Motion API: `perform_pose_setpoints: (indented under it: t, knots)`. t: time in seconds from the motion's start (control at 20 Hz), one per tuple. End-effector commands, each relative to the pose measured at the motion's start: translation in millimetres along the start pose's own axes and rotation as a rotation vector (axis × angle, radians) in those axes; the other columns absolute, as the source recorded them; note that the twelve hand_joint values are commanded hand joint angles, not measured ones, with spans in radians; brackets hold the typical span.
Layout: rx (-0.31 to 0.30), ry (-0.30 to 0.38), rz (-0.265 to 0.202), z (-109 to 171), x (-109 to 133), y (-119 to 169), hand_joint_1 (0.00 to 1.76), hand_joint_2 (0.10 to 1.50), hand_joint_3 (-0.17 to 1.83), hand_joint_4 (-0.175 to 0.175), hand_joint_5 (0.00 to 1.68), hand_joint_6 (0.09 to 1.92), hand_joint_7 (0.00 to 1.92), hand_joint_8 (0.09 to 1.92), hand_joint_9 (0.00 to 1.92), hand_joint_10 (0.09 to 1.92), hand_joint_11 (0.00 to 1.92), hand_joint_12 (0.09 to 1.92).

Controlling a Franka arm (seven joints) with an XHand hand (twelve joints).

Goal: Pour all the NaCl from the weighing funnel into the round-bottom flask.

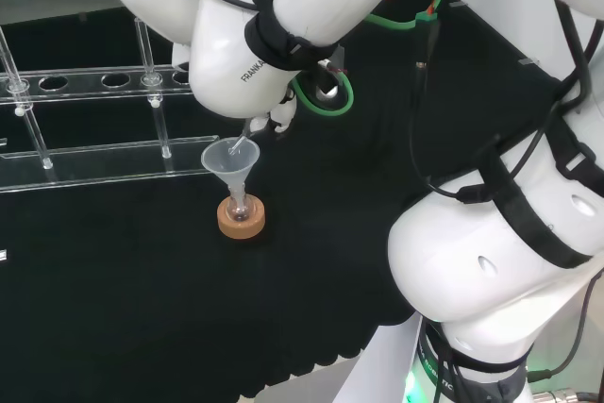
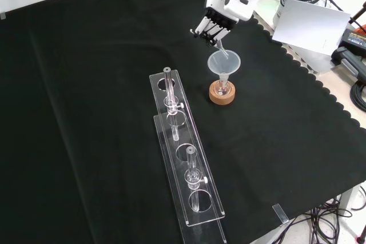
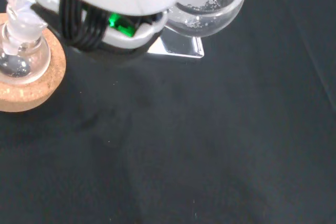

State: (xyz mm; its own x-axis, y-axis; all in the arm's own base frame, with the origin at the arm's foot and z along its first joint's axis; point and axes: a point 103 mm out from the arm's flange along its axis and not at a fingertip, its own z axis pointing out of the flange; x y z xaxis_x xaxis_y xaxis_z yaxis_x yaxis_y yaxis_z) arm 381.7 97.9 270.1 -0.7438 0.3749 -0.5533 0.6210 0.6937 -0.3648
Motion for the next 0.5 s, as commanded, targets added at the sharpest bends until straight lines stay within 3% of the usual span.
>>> perform_pose_setpoints:
  t: [0.05,0.5]
  knots:
    - [0.026,-0.029,-0.041,0.0,6.4,1.7,1.21,0.63,0.58,-0.104,1.56,0.09,1.61,0.09,1.49,0.09,1.03,0.93]
    - [0.034,-0.076,-0.051,-1.1,4.8,5.4,1.21,0.63,0.58,-0.104,1.56,0.09,1.61,0.09,1.50,0.09,1.03,0.92]
